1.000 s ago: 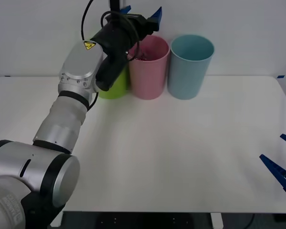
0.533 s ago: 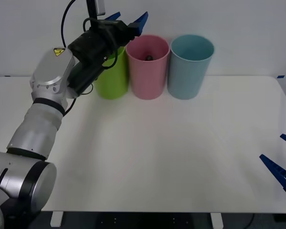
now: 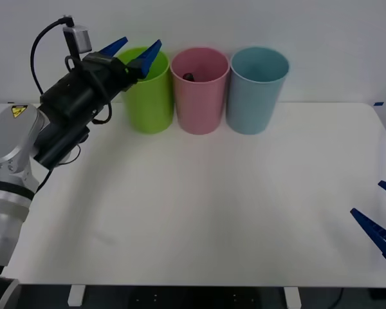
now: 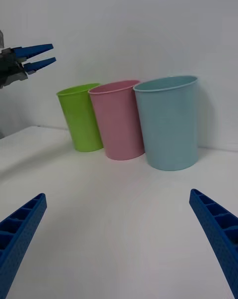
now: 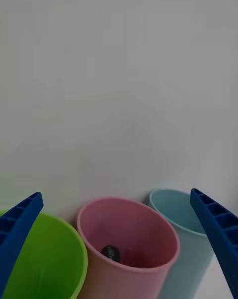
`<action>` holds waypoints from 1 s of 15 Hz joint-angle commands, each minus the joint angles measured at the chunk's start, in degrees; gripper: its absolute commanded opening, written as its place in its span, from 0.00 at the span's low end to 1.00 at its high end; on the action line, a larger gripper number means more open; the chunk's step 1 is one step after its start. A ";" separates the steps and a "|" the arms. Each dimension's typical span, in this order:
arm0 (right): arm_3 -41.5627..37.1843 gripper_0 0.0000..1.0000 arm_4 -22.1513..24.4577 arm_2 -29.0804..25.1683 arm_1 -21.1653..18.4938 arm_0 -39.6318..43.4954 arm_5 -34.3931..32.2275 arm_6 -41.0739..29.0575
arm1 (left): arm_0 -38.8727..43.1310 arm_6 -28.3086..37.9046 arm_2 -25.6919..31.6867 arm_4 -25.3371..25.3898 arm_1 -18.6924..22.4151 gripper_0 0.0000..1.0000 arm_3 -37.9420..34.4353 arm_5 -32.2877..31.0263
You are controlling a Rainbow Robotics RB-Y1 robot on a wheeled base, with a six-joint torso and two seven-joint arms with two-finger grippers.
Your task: Grasp the object on the table and drop it into the matching bin: aluminum can to the light blue bin, PET bottle to the pink bin.
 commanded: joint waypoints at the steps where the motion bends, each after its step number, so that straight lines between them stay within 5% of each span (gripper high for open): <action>1: 0.00 1.00 0.00 0.00 0.00 0.00 0.00 0.00 | 6.13 -1.24 2.17 2.58 3.07 1.00 -4.77 -3.83; 8: 0.00 1.00 0.00 0.00 0.00 0.00 0.00 0.00 | 24.41 -3.35 16.85 4.07 5.70 1.00 -15.40 -17.63; 15: 0.00 1.00 0.00 0.00 0.00 0.00 0.00 0.00 | 36.80 -5.99 29.59 4.51 6.06 1.00 -18.48 -30.02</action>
